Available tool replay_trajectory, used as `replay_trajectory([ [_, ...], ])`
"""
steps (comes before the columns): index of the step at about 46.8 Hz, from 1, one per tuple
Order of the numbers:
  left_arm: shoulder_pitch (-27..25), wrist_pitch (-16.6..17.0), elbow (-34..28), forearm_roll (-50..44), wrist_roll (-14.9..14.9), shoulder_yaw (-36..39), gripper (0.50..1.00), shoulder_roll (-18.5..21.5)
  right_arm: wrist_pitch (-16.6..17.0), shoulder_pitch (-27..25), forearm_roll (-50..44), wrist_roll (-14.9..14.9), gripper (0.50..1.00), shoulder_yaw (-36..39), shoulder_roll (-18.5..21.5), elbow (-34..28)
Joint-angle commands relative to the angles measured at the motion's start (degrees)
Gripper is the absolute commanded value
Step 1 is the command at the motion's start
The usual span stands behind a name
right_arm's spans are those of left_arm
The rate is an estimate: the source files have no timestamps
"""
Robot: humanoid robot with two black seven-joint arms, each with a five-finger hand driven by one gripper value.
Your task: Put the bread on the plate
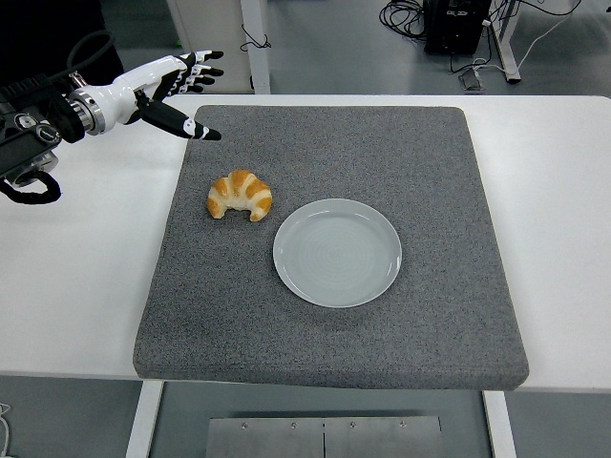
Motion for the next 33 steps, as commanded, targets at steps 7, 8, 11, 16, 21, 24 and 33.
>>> replay_trajectory([
  [7,-0.06,0.03,-0.41,4.43,0.21,0.69,0.968,0.61,0.0,-0.01,0.0,0.0,1.0,0.0,0.0,0.0],
  [8,0.03,0.03,-0.41,5.04,0.21,0.69,0.968,0.61,0.0,-0.01,0.0,0.0,1.0,0.0,0.0,0.0],
  [11,0.11,0.03,-0.41,7.06,0.21,0.69,0.968,0.61,0.0,-0.01,0.0,0.0,1.0,0.0,0.0,0.0],
  [16,0.2,0.03,-1.46,9.97,0.12,0.78,0.968,0.52,0.0,-0.01,0.0,0.0,1.0,0.0,0.0,0.0],
  [21,0.03,0.03,-4.27,12.52,0.03,2.8,0.968,0.78,0.0,-0.01,0.0,0.0,1.0,0.0,0.0,0.0],
  [24,0.03,0.03,-4.54,13.75,0.03,3.59,0.968,0.61,0.0,-0.01,0.0,0.0,1.0,0.0,0.0,0.0],
  [33,0.2,1.26,-5.51,16.91,0.03,3.94,0.968,0.17,0.0,-0.01,0.0,0.0,1.0,0.0,0.0,0.0],
])
